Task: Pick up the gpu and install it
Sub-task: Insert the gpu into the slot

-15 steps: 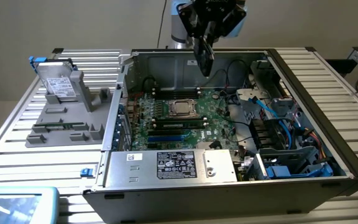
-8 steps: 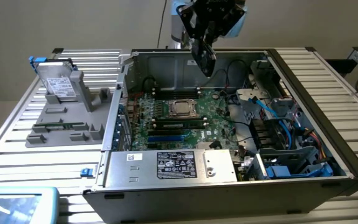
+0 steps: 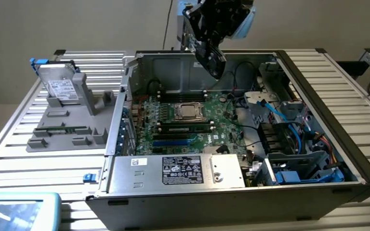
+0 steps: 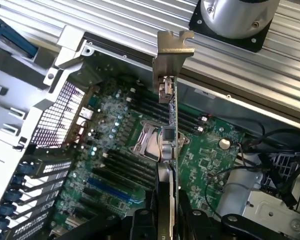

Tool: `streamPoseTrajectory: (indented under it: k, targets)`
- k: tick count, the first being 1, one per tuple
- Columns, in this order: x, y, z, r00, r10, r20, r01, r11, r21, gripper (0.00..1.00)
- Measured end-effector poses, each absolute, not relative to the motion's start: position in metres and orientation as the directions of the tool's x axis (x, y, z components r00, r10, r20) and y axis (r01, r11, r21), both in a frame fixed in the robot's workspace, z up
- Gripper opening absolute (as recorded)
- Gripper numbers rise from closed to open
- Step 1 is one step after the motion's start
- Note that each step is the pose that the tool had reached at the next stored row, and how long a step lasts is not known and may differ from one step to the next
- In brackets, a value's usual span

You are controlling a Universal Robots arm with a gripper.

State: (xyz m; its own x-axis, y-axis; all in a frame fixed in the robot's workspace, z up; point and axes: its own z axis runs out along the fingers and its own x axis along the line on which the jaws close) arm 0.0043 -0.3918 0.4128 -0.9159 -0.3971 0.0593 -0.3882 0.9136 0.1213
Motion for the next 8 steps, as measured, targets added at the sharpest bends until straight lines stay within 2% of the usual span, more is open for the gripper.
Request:
streamPoseTrajectory:
  k: [8]
  targets:
    - [0.0043,-0.3918,0.4124,-0.848,-0.527,0.059,-0.518,0.847,0.121,0.28]
